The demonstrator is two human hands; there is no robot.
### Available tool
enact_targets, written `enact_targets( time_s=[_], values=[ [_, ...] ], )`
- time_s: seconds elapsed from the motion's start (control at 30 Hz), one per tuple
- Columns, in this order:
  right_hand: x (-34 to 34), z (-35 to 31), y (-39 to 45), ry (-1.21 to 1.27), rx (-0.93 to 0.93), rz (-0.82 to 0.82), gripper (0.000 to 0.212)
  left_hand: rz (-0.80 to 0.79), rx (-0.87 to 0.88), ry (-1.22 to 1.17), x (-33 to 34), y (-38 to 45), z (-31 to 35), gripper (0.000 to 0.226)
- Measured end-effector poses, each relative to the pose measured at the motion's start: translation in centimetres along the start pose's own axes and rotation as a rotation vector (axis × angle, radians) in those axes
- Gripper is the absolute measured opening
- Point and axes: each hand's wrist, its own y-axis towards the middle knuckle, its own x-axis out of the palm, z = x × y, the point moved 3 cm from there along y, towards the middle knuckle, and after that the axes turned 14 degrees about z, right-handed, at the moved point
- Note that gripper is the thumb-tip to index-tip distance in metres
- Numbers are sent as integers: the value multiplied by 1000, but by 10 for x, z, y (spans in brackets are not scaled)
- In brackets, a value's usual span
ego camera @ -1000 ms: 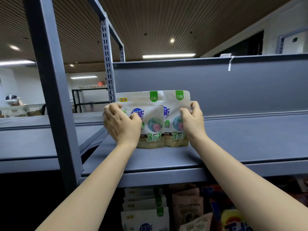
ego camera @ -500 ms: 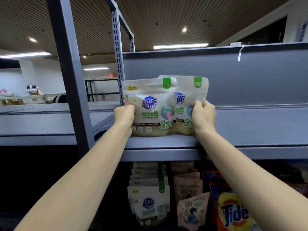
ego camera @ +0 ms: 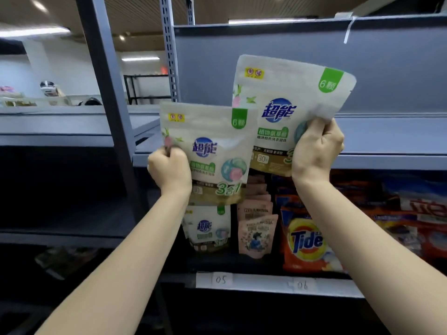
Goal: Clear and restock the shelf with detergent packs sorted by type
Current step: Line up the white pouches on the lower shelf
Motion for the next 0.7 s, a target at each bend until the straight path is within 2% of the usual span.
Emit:
enact_targets(
  time_s=[0.13,0.27,0.47,0.6,0.7],
  values=[
    [-21,21,-19,-30,64,-93,41,-21,-26,116,-29,-22,-55,49],
    [-33,49,-44,-91,126,-223,37,-60,-220,276,-49,-32,-124,40],
    [-44,89,-72,-180,203,-234,32,-127,-529,436,-62,-34,-221,34],
    [-43,114,-100,-241,282,-318,34,-178,-709,405,-48,-37,-256,48],
    [-45,140,-123,-320,368,-453,33,-259,-783,411,-29,-34,-272,42]
  ],
)
